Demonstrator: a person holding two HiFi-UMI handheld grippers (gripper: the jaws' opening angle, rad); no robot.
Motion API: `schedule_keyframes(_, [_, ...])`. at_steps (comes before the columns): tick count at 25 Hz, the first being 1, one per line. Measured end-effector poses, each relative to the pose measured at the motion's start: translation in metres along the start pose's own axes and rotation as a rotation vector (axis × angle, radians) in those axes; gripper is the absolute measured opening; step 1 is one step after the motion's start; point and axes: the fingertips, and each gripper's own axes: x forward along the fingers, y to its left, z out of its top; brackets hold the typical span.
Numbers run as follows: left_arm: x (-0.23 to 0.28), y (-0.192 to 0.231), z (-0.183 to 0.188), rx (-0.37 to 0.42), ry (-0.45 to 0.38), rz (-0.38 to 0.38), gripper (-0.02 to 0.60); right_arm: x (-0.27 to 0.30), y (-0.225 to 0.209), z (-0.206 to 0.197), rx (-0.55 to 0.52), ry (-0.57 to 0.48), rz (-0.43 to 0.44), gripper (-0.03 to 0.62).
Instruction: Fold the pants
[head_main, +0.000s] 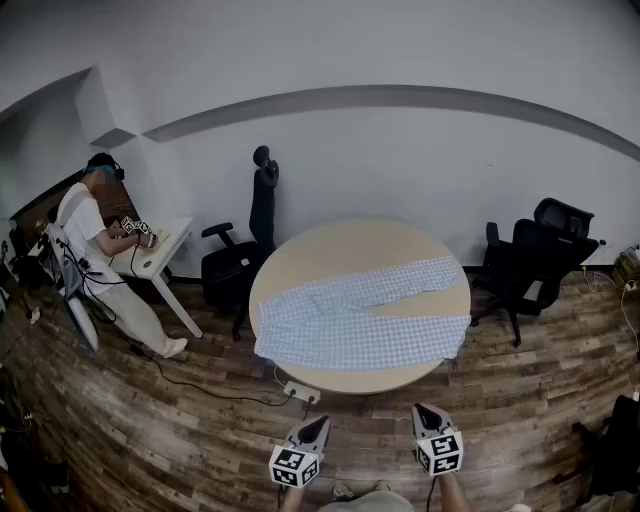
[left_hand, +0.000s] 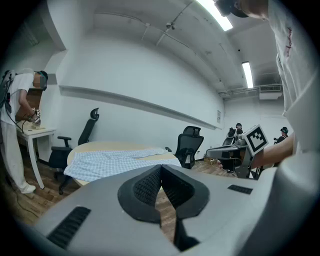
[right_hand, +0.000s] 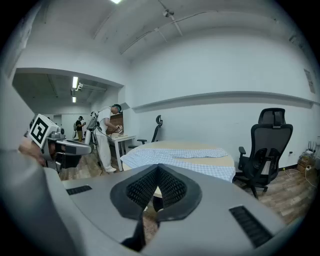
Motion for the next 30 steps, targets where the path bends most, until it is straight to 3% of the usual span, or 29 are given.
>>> schedule_keyframes(18, [0.035,-0.033,-0.005,-0.005,0.025,0.063,0.032,0.005,-0.042,-0.016,0.014,0.008,0.097,0.028])
schedule_keyframes(30, [0.068,-0.002,-0.006,-0.021,0.019,0.098,0.032,0.054,-0.055,-0.016,-0.002,0.016,0.132,0.028])
